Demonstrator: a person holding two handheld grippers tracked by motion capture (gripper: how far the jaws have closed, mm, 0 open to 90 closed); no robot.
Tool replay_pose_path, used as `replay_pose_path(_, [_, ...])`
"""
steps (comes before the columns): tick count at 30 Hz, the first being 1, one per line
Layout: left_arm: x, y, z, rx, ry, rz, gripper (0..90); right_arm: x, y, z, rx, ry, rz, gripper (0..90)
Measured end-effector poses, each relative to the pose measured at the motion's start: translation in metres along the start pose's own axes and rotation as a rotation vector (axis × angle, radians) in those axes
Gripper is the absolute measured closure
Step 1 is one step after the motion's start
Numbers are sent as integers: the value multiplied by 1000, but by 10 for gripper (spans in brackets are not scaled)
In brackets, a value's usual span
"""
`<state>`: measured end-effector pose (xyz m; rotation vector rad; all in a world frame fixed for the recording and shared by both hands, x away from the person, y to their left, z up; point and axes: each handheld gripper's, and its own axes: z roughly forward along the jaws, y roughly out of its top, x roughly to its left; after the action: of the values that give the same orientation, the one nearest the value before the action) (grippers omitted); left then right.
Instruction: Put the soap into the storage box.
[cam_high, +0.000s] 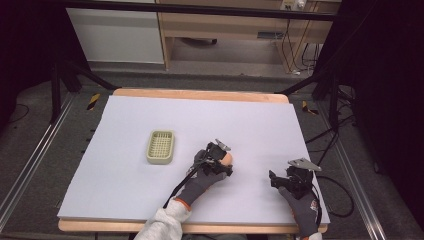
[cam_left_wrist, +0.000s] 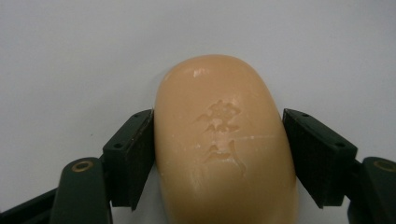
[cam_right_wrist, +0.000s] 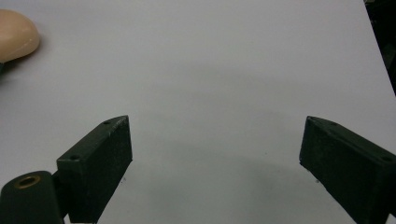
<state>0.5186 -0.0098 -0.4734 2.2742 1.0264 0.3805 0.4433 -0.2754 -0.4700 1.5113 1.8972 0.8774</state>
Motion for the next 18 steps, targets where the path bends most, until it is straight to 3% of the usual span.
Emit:
replay_pose_path(8, [1,3,-1,21,5,-8,301,0,0,0,1,1,2,97])
replay_pose_path(18, [1,3,-2,11,-3,-4,309,0,0,0,1,3,2,97])
